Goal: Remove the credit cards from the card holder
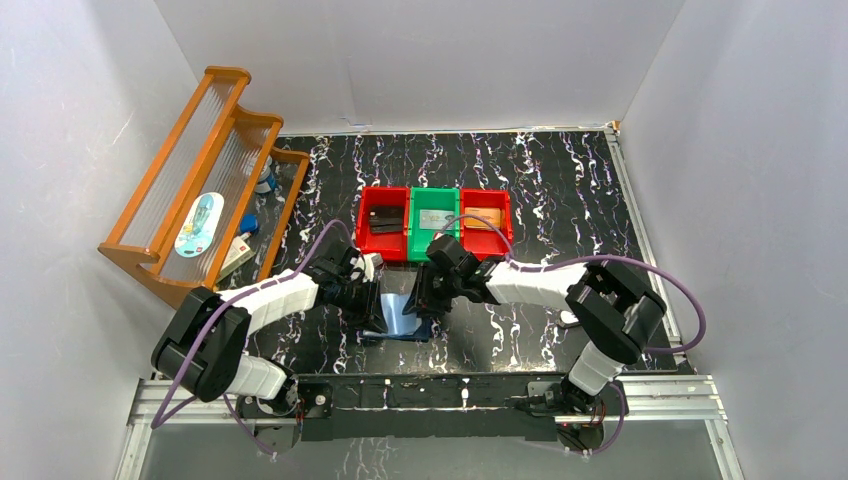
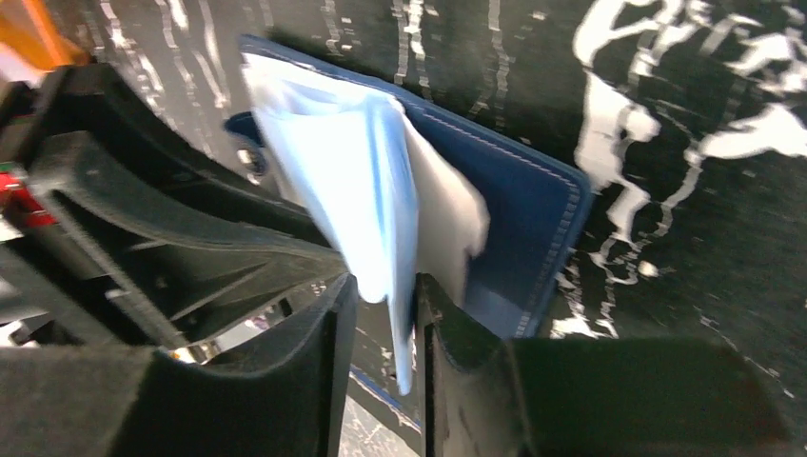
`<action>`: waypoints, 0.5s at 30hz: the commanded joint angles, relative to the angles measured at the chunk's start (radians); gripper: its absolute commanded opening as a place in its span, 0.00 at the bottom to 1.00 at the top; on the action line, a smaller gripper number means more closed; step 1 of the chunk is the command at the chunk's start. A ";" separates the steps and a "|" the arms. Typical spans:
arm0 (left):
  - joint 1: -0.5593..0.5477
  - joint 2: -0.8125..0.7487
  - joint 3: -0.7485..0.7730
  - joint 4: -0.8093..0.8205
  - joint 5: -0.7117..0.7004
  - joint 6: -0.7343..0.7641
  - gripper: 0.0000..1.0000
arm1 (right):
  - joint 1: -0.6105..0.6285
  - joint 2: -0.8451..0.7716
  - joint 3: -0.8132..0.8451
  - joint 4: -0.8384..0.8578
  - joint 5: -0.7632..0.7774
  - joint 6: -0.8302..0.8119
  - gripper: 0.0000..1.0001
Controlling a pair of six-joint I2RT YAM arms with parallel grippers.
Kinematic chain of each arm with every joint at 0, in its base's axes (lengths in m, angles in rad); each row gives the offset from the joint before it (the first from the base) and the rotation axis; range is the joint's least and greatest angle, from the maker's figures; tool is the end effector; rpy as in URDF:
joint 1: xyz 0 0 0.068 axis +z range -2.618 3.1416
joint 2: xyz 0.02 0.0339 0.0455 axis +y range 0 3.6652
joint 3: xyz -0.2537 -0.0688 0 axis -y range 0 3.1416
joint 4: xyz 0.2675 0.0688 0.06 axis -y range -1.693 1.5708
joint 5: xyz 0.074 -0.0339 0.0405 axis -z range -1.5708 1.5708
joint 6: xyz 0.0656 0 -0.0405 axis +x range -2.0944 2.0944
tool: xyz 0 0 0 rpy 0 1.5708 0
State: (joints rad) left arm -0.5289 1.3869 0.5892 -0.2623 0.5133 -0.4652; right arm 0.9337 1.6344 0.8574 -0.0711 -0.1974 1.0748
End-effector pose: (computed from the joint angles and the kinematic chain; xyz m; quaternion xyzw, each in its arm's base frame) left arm 0.2147 -0.1628 0.0990 0.0939 0.9334 -0.3324 0.0977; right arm 0.2041 0.2974 0.1182 0.0309 0.9310 0.3463 0.1111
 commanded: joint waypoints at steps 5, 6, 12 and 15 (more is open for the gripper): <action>-0.007 0.010 -0.007 -0.008 0.015 0.002 0.18 | 0.000 0.015 -0.013 0.222 -0.119 0.014 0.24; -0.007 0.011 -0.008 -0.008 0.016 0.002 0.18 | -0.001 0.022 -0.022 0.249 -0.137 0.030 0.23; -0.008 0.002 -0.012 -0.007 0.014 0.003 0.18 | -0.011 0.071 -0.059 0.347 -0.208 0.100 0.17; -0.008 -0.007 -0.014 -0.008 0.010 -0.001 0.17 | -0.029 0.080 -0.089 0.399 -0.238 0.135 0.15</action>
State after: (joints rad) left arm -0.5323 1.3872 0.5865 -0.2604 0.5140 -0.4652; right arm 0.9203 1.7054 0.7982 0.2173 -0.3622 1.1568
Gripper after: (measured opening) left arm 0.177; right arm 0.166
